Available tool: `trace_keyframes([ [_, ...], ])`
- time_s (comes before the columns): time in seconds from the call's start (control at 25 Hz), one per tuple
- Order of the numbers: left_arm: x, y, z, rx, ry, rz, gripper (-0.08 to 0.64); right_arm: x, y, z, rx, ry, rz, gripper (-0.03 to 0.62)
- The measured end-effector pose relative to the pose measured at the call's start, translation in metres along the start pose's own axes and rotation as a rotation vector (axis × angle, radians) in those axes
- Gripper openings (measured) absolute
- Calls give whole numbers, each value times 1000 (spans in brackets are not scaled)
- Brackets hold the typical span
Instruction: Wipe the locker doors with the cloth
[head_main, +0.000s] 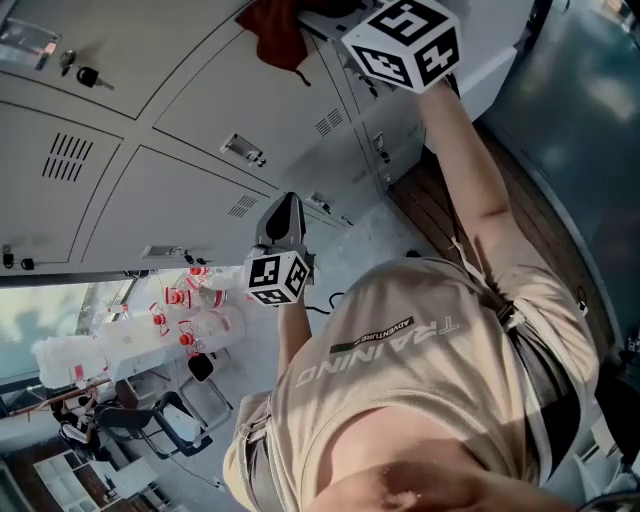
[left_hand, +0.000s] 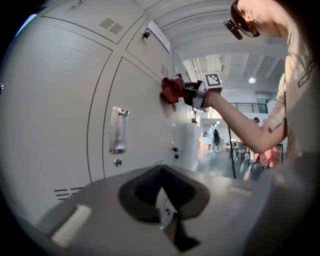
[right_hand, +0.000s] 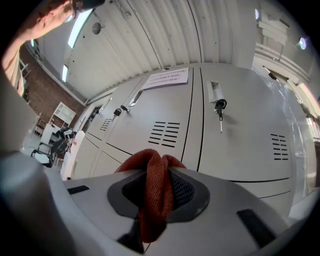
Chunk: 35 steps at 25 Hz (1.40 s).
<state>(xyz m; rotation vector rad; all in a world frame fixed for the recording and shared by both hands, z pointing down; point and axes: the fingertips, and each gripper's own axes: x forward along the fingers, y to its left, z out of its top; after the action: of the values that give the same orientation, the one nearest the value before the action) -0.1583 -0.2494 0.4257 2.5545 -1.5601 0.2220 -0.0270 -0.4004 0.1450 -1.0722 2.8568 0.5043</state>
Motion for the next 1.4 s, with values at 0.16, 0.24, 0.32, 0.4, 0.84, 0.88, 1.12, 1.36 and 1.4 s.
trace_keyframes([
  [0.16, 0, 17, 0, -18, 3, 43, 5, 13, -3, -29, -2, 30, -21, 64],
  [0.24, 5, 23, -1, -31, 7, 53, 5, 11, -2, -46, 9, 40, -21, 64],
  [0.32, 13, 27, -1, -40, 5, 54, 6, 9, 1, -67, 11, 81, -15, 64],
  [0.4, 21, 30, 0, -44, 2, 53, 5, 7, 6, -91, 31, 129, 0, 64],
  [0.84, 71, 17, -1, -33, 18, 16, 6, -14, 66, -268, 197, 424, 129, 64],
  [0.88, 73, 16, 0, -32, 17, 21, 6, -17, 70, -285, 206, 455, 142, 64],
  [1.12, 77, 14, -12, -42, 32, 72, 6, -29, 96, -379, 234, 607, 211, 64],
  [1.36, 75, 6, -33, -68, 75, 120, 5, -39, 113, -432, 264, 687, 254, 64],
  [1.4, 75, 4, -36, -74, 81, 124, 5, -41, 115, -439, 268, 699, 257, 64],
])
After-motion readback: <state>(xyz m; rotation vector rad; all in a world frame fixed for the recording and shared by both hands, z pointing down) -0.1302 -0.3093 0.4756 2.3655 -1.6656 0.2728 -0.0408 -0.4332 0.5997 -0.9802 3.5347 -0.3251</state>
